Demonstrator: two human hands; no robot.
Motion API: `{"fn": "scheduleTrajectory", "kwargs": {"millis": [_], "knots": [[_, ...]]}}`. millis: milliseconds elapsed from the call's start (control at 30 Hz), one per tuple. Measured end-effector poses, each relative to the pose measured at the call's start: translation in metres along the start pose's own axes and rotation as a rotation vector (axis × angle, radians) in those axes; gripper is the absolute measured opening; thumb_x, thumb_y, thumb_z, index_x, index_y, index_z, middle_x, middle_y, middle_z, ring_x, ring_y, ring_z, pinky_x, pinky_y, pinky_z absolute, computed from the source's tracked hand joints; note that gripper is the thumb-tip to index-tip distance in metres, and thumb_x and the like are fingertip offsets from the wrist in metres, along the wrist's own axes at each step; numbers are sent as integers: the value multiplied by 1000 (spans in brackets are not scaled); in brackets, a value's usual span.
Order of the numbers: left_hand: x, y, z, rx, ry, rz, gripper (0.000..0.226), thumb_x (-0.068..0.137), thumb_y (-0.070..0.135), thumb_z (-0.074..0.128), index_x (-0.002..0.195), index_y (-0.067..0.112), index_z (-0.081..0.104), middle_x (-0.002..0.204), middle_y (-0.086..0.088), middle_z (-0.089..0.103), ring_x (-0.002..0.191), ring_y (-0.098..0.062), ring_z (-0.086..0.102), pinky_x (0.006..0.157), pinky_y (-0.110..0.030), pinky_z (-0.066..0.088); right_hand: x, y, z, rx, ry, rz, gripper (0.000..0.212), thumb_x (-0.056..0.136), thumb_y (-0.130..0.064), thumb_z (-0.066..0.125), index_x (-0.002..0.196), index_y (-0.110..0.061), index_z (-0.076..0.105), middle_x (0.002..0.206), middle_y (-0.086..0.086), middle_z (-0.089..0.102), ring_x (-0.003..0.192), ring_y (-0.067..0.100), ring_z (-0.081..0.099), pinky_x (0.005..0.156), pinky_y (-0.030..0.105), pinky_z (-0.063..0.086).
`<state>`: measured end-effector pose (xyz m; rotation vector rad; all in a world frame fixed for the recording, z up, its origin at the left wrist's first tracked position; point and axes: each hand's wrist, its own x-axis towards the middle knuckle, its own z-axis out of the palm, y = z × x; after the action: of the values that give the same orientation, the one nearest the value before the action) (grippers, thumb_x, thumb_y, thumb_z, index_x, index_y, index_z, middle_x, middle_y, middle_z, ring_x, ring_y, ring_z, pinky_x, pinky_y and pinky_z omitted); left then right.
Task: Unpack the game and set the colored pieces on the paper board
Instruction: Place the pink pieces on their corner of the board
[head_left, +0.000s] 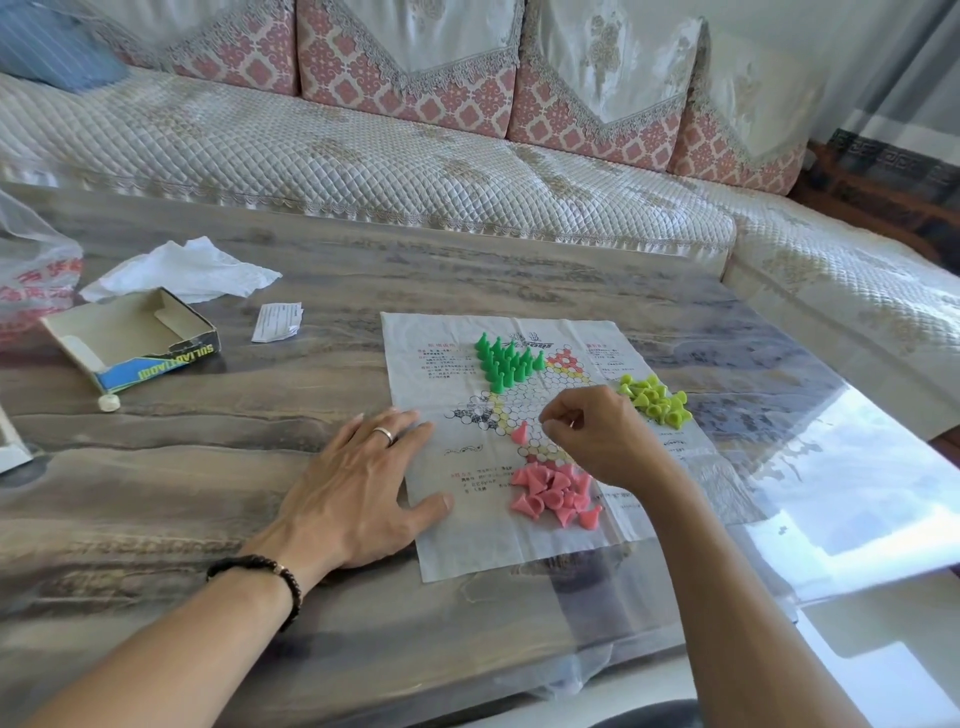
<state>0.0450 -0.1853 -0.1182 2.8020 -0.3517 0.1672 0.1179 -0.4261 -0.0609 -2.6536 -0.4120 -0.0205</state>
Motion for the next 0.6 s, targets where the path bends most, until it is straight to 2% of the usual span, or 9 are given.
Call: {"fn": "scheduleTrajectory", "kwargs": {"millis": [100,233,333,433,500,600], "knots": [[1,0,1,-17,3,2,96,68,78,20,149,26,26,157,7,21,145,-7,12,118,-30,1,-11,8,-6,-1,-93,-10,11,83,-16,66,88,-21,74,79,-13,68,70,-1,60,63,17,46],[0,-1,2,-37,4,4,96,68,78,21,149,26,27,157,7,22,144,-8,14,119,-30,2,-18,8,-7,7,-200,-17,13,81,-24,72,94,-22,75,83,-11,69,71,-1,58,60,13,44],[0,-1,2,-34,5,4,96,68,78,21,149,26,28,157,8,22,144,-7,14,119,-30,2,-18,6,-5,-23,-218,-14,17,82,-18,69,96,-24,75,83,-12,67,69,-5,56,54,7,37],[0,-1,1,-30,6,2,95,69,78,21,148,26,28,156,9,22,144,-7,14,119,-29,1,-16,6,-4,-62,-218,-26,16,84,-19,66,98,-22,74,84,-14,61,70,-6,52,52,7,35],[0,-2,2,-31,9,2,95,69,78,21,148,27,28,156,9,22,144,-6,14,119,-28,1,-15,6,-4,-63,-199,-41,14,86,-22,64,98,-20,72,86,-16,56,76,-5,51,58,9,34],[0,-2,2,-39,16,5,95,69,78,22,148,26,29,156,9,24,144,-6,14,118,-28,1,-12,12,-6,57,-104,-32,9,86,-23,66,93,-17,70,89,-11,64,84,3,59,71,19,47]]}}
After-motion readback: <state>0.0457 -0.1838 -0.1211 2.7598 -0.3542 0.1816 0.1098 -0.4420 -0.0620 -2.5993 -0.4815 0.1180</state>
